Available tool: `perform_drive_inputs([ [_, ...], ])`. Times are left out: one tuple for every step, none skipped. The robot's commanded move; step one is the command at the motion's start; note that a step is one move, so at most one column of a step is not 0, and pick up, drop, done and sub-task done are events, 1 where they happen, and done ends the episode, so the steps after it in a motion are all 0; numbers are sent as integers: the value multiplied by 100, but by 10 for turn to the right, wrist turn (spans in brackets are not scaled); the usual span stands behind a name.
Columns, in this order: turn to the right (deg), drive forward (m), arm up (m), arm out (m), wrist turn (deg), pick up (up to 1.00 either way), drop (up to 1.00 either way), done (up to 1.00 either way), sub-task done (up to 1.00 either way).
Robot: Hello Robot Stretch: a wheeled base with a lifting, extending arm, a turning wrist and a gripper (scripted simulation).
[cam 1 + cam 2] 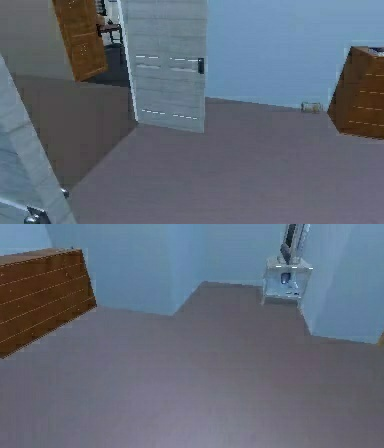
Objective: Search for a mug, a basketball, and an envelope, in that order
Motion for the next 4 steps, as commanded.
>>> perform_drive_inputs([
  [0, 80, 0, 0, 0, 0, 0, 0, 0],
  [-390, 0, 0, 0, 0, 0, 0, 0, 0],
  [0, 100, 0, 0, 0, 0, 0, 0, 0],
  [-30, 0, 0, 0, 0, 0, 0, 0, 0],
])
